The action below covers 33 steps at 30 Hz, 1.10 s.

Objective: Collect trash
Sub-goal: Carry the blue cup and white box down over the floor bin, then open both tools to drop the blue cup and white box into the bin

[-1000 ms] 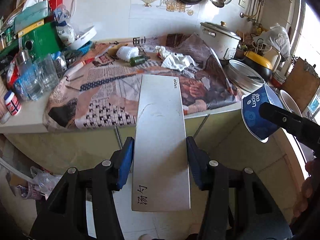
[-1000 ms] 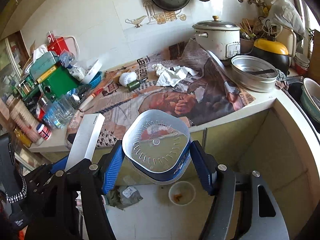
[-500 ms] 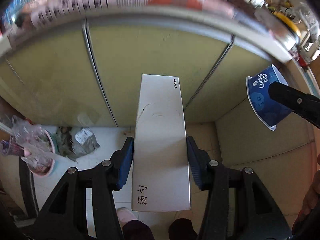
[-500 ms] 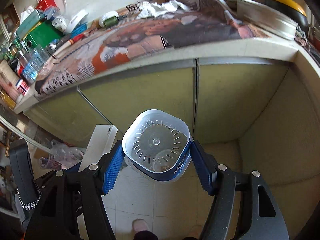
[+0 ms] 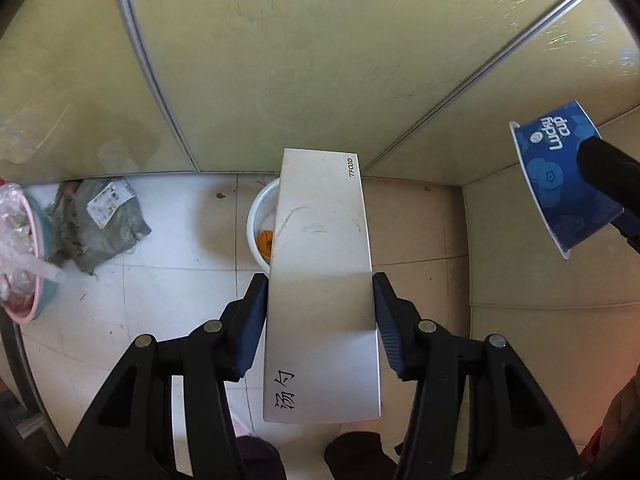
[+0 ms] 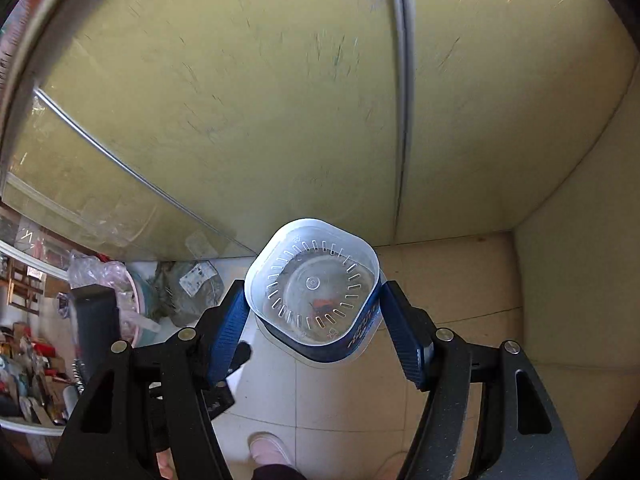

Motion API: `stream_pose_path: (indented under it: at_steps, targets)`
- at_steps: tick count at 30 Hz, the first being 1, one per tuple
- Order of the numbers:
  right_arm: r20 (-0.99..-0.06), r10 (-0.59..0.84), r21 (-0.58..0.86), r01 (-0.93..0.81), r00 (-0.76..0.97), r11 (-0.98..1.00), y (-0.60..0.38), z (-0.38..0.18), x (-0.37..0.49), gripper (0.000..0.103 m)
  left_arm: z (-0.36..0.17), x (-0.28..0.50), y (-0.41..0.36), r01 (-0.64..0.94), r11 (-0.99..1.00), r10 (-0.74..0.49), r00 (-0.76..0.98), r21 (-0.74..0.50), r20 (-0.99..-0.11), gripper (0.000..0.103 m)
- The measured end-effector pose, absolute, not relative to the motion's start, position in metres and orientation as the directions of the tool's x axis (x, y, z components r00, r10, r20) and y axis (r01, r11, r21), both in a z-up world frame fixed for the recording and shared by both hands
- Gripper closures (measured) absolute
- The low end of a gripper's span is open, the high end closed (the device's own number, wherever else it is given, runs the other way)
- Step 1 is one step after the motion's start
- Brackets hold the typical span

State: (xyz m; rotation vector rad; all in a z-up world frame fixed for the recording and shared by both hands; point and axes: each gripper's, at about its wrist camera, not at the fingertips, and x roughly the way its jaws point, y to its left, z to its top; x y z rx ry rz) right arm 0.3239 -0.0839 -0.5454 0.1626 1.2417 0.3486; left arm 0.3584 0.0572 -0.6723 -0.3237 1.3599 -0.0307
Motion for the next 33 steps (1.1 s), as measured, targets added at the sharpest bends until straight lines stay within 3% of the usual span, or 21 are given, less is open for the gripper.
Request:
stream_pose_path:
  at_steps: [9,17,25,33]
  targets:
    - [-0.905,0.365,0.332,-0.174,0.218,0.927,-0.072,-0.58,0.339,0.038,-0.702,0.377,0.059,-0.131,0.973,-0.159,0.209,-0.189,-0.965,0.047]
    - [-0.917,0.359,0.331,-0.17,0.172,0.928,-0.072,-0.571,0.336,0.038,-0.674,0.366,0.07,-0.144,0.976,-0.131,0.221,-0.165,-0.967,0.047]
    - [-0.92,0.332,0.298,-0.177,0.209,0.938,-0.08,-0.499,0.332,0.038,-0.573,0.354,0.073,-0.1,0.986,-0.1,0.293,-0.135,-0.951,0.047]
    - [-0.896,0.314,0.27,-0.176,0.315,0.947,-0.087,-0.37,0.315,0.038,-0.415,0.332,0.089,-0.072,0.988,-0.095,0.434,-0.14,-0.896,0.047]
